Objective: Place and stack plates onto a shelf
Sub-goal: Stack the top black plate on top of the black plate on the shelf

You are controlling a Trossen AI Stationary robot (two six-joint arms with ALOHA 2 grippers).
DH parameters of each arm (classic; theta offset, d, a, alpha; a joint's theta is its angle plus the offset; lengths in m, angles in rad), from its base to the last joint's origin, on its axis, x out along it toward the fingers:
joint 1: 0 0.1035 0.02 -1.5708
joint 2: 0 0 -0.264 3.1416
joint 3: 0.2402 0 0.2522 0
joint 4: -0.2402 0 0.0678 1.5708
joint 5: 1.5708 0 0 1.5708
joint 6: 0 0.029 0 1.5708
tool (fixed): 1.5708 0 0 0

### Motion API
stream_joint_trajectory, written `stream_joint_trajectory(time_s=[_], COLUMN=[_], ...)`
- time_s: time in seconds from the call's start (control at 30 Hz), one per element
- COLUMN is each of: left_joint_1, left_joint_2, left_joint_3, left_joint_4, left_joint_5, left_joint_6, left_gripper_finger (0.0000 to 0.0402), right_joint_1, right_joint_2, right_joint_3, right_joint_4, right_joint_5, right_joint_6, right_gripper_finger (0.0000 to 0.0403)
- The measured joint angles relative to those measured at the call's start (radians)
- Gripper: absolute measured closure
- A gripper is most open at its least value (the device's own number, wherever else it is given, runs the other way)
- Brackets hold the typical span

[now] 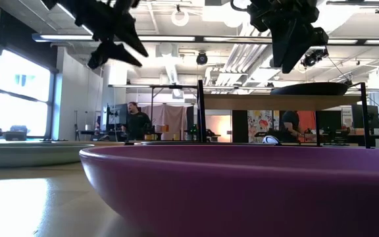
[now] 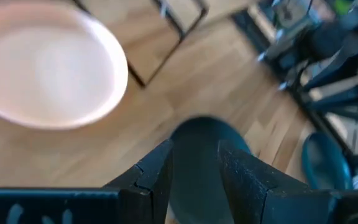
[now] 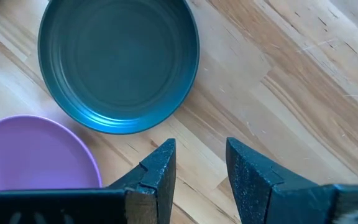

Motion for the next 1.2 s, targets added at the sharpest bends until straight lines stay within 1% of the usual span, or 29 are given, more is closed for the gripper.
stream_joint_trajectory(time_s=[0.17,0.5,0.67,0.9,1.2], left_joint_1=[-0.001,-0.026,-0.046,-0.054,-0.053], left_joint_2=[0.09,0.255,0.329,0.408,0.474], left_joint_3=[0.0,0.0,0.0,0.0,0.0], left_joint_4=[0.002,0.006,0.044,0.13,0.152], left_joint_5=[0.063,0.07,0.07,0.095,0.093], left_joint_6=[-0.007,-0.027,-0.028,-0.043,-0.053], left_gripper_finger=[0.0284,0.0284,0.0284,0.0284,0.0284], right_joint_1=[0.0,0.0,0.0,0.0,0.0], right_joint_2=[0.0,0.0,0.0,0.0,-0.001], right_joint_3=[0.0,0.0,0.0,0.0,0.0], right_joint_4=[0.0,0.0,0.0,0.0,0.0], right_joint_5=[-0.001,-0.003,-0.003,-0.002,0.0], right_joint_6=[0.0,0.0,0.0,0.0,0.0], right_gripper_finger=[0.0284,0.0284,0.0284,0.0284,0.0284])
